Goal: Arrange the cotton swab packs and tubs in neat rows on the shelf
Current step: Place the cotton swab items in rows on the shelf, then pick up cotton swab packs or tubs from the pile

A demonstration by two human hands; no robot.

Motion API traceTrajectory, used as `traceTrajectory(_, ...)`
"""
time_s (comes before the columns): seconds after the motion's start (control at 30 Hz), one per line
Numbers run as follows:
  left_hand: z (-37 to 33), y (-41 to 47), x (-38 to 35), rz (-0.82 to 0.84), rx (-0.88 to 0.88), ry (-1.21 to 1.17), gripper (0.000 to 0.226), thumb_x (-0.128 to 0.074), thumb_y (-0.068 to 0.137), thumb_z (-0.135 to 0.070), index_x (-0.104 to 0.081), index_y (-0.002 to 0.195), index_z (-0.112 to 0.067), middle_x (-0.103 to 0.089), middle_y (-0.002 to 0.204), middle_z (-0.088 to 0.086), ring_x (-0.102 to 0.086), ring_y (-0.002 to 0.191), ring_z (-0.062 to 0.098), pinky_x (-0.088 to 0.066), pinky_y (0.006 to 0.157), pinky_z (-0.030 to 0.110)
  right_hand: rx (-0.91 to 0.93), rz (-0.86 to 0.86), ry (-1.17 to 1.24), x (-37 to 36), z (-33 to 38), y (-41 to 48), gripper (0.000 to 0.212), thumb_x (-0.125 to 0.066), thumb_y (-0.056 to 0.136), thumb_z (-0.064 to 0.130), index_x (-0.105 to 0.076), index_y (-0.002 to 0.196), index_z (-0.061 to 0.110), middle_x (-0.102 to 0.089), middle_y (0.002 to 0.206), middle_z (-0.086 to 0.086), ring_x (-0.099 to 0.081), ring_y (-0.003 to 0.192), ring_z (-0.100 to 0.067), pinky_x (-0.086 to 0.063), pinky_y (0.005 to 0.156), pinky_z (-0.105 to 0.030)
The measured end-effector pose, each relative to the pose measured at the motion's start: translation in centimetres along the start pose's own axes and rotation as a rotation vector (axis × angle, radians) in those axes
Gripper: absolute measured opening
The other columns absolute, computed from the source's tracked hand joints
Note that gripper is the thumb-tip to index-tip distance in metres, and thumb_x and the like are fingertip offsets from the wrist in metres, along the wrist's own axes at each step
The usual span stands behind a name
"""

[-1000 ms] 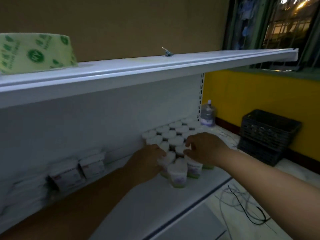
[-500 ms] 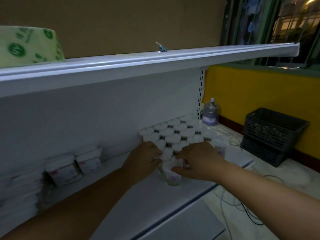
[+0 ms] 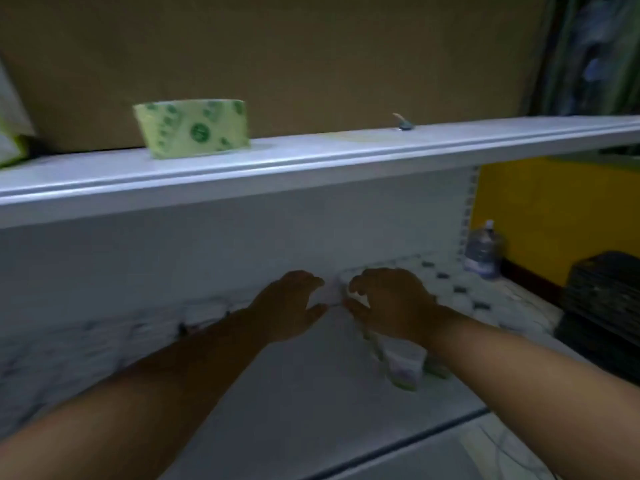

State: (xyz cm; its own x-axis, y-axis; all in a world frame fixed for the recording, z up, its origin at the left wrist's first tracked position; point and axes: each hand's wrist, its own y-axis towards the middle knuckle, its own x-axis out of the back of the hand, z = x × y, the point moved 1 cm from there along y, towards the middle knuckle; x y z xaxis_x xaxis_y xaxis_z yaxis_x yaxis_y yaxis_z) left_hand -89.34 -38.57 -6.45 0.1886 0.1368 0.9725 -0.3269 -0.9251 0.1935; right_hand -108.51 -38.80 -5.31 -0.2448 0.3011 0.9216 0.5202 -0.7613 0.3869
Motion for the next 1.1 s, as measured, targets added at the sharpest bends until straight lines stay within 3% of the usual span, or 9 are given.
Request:
traceTrajectory(0.13, 6.6, -4.1, 4.4, 0.178, 0.249, 0.153, 0.062, -0.029, 0.098, -0.052, -0.014, 0.151, -0.023, -0.006, 0.160, 0.000, 0.001, 0.147, 0.017, -0.002, 0.118, 0.035, 0.104, 0.338, -0.009, -2.2, 7.7, 5.1, 0.067, -0.036, 0.095, 0.054, -0.017, 0.150, 0.021, -0.015, 0.158, -0.007, -0.017, 0.144, -0.023, -0.016, 0.117, -0.035)
traceTrajectory(0.23, 10.9, -9.8, 7.7, 0.278, 0.385, 0.198, 0.061, -0.021, 0.098, -0.055, -0.009, 0.151, -0.027, 0.001, 0.160, -0.002, 0.007, 0.147, 0.017, 0.003, 0.118, 0.041, 0.266, 0.334, 0.069, -2.7, 14.6, 6.8, 0.069, -0.033, 0.097, 0.051, -0.006, 0.151, 0.019, 0.000, 0.160, -0.006, -0.001, 0.147, -0.019, -0.002, 0.118, -0.032)
traceTrajectory(0.37, 16.1, -20.4, 12.0, 0.211, 0.546, 0.195, 0.061, -0.021, 0.098, -0.054, -0.010, 0.151, -0.026, 0.001, 0.160, 0.000, 0.008, 0.147, 0.016, 0.002, 0.118, 0.042, 0.445, 0.296, 0.172, -2.5, 24.8, 8.0, 0.072, -0.027, 0.094, 0.058, -0.002, 0.151, 0.022, 0.003, 0.160, 0.001, 0.002, 0.147, -0.014, -0.002, 0.116, -0.026)
traceTrajectory(0.5, 21.1, -32.5, 14.9, 0.159, 0.756, 0.198, 0.062, -0.023, 0.098, -0.054, -0.010, 0.151, -0.024, -0.002, 0.160, 0.000, 0.007, 0.147, 0.016, -0.001, 0.119, 0.042, 0.604, 0.256, 0.130, -2.5, 35.9, 8.6, 0.110, 0.017, 0.063, 0.085, -0.005, 0.151, 0.023, 0.006, 0.160, 0.000, 0.004, 0.147, -0.015, 0.007, 0.112, -0.021)
traceTrajectory(0.53, 22.0, -35.9, 15.2, 0.161, 0.806, 0.183, 0.062, -0.024, 0.098, -0.054, -0.011, 0.151, -0.024, -0.003, 0.160, -0.001, 0.005, 0.147, 0.017, -0.002, 0.120, 0.042, 0.658, 0.257, 0.124, -2.6, 39.3, 8.2, 0.107, 0.016, 0.066, 0.084, -0.007, 0.151, 0.024, 0.006, 0.160, 0.000, 0.004, 0.147, -0.015, 0.007, 0.113, -0.022)
traceTrajectory(0.6, 23.6, -42.7, 15.6, 0.164, 0.885, 0.142, 0.063, -0.026, 0.098, -0.053, -0.015, 0.151, -0.021, -0.008, 0.160, 0.001, 0.000, 0.147, 0.019, -0.007, 0.119, 0.044, 0.694, 0.295, 0.182, -2.9, 46.8, 6.9, 0.074, -0.019, 0.090, 0.066, -0.012, 0.151, 0.025, 0.002, 0.160, 0.002, 0.001, 0.147, -0.015, -0.001, 0.117, -0.026)
traceTrajectory(0.67, 25.2, -49.3, 15.5, 0.152, 0.958, 0.094, 0.063, -0.028, 0.098, -0.053, -0.018, 0.150, -0.019, -0.013, 0.159, 0.002, -0.006, 0.146, 0.021, -0.012, 0.118, 0.046, 0.755, 0.357, 0.244, -3.6, 54.2, 5.1, 0.066, -0.040, 0.094, 0.050, -0.018, 0.150, 0.023, -0.005, 0.160, 0.001, -0.004, 0.146, -0.017, -0.009, 0.118, -0.031)
traceTrajectory(0.87, 29.4, -63.4, 14.8, 0.068, 1.088, -0.005, 0.062, -0.031, 0.096, -0.055, -0.020, 0.149, -0.024, -0.011, 0.159, -0.005, -0.002, 0.147, 0.017, -0.012, 0.118, 0.047, 0.845, 0.441, 0.218, -4.8, 67.1, 2.4, 0.055, -0.046, 0.094, 0.043, -0.035, 0.140, 0.014, -0.027, 0.151, -0.010, -0.023, 0.140, -0.027, -0.024, 0.113, -0.035)
traceTrajectory(1.1, 35.2, -68.4, 16.5, -0.007, 1.112, -0.087, 0.060, -0.032, 0.096, -0.054, -0.022, 0.148, -0.026, -0.014, 0.158, -0.007, -0.001, 0.147, 0.014, -0.010, 0.120, 0.041, 0.767, 0.513, 0.216, -9.3, 74.1, 5.6, 0.064, -0.041, 0.094, 0.049, -0.022, 0.148, 0.021, -0.009, 0.159, -0.003, -0.009, 0.146, -0.021, -0.017, 0.118, -0.034)
